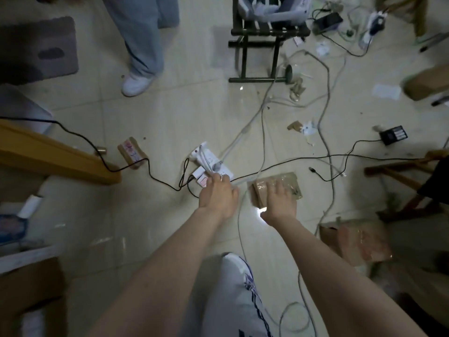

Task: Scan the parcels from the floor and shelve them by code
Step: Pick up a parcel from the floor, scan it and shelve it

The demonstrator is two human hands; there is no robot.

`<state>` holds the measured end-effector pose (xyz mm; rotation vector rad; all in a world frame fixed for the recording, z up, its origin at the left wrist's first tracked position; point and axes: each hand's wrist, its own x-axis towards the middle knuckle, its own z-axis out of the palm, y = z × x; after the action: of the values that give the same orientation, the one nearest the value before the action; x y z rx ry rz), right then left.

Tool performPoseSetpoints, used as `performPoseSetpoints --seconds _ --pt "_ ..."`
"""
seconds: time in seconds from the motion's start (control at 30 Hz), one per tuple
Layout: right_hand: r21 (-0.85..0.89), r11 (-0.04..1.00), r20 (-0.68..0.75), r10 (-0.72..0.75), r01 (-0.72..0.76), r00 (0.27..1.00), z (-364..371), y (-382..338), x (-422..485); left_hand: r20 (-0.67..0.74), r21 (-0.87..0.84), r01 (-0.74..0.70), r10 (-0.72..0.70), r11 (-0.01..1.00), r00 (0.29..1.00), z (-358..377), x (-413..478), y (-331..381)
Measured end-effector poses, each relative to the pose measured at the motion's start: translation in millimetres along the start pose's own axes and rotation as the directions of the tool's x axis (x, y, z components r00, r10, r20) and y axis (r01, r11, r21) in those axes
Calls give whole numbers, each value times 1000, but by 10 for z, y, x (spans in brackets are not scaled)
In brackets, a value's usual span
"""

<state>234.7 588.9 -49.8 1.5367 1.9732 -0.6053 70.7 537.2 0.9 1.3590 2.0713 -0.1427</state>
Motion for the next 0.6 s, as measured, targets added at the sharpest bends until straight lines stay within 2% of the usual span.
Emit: performPoseSetpoints --seconds 0.1,0.27,0.43,0.53,0.6 --pt "-197 980 -8 -27 25 1000 348 156 603 -8 50 -59 59 997 998 464 464 -93" --pt "-310 950 17 -19 24 1000 959 226 1524 -58 92 -95 101 991 993 1127 1089 -467" --pt "-484 868 -21 -138 111 990 1395 228 1957 -70 39 -76 78 996 994 1527 1419 -864" --pt "-511 849 -64 -194 134 979 1464 245 1978 -82 22 -61 62 998 995 1614 1407 -967" --pt "-432 892 -99 -195 135 976 1408 241 1859 -77 8 -33 33 999 996 1587 1300 -982"
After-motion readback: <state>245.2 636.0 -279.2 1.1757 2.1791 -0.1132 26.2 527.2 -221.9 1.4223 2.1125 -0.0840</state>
